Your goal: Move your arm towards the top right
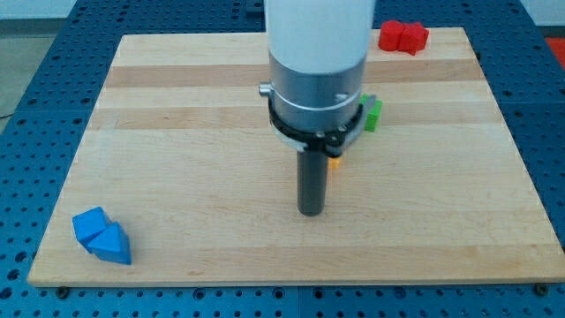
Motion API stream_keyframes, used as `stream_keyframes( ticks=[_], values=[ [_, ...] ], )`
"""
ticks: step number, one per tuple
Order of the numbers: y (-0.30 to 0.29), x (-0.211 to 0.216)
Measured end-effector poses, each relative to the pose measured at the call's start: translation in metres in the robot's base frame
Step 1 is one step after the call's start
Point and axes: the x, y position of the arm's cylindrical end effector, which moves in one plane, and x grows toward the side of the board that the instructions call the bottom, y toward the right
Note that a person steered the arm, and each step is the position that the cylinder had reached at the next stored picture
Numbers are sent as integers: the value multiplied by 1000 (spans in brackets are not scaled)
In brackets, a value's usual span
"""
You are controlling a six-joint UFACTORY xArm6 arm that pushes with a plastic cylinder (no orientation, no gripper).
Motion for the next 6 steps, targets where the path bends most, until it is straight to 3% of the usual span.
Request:
stream_keyframes(
  ticks=[2,3,4,6],
  values=[
    [65,5],
    [137,-35],
    [192,-112],
    [259,-233]
  ],
)
